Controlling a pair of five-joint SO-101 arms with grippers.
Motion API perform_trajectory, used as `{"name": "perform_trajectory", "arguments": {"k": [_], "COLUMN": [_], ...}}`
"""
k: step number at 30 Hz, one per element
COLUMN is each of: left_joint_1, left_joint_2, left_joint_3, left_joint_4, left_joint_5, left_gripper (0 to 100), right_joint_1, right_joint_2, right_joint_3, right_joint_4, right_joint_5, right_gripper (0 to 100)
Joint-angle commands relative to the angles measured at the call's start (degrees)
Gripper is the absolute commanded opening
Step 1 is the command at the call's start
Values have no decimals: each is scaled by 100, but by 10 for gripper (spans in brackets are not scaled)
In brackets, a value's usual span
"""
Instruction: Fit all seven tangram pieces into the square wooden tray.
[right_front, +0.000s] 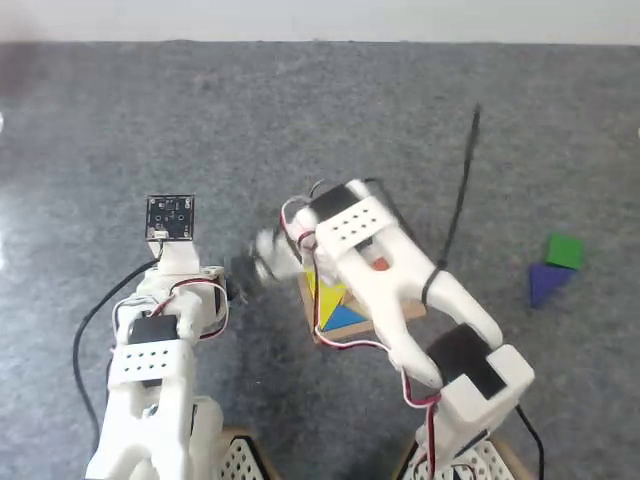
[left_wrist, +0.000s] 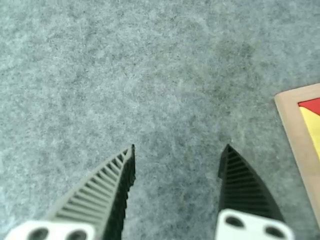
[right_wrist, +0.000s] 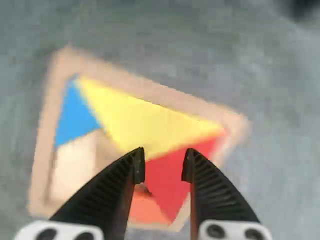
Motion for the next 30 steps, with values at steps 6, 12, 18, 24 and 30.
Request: {"name": "perform_trajectory", "arguments": {"k": [6, 12, 18, 24, 30], "left_joint_1": [18, 0, -9, -9, -9], "left_joint_2": [-62, -62, -62, -62, -62], "left_joint_3": [-22, -31, -31, -31, -31], "left_joint_4": [-114, -105, -114, -114, -114], "left_joint_5": [-35, -35, -35, -44, -44], "left_gripper": [269, 269, 269, 269, 269], "right_joint_1": [1042, 585, 462, 523, 558], "right_joint_2": [-1578, -1754, -1727, -1886, -1930], "right_joint_3": [149, 1934, 2514, 2734, 3147], "right_joint_4": [-75, -813, -1051, -708, -989], "right_joint_5": [-6312, -6224, -6207, -6022, -5802], "right_gripper": [122, 121, 119, 119, 119]}}
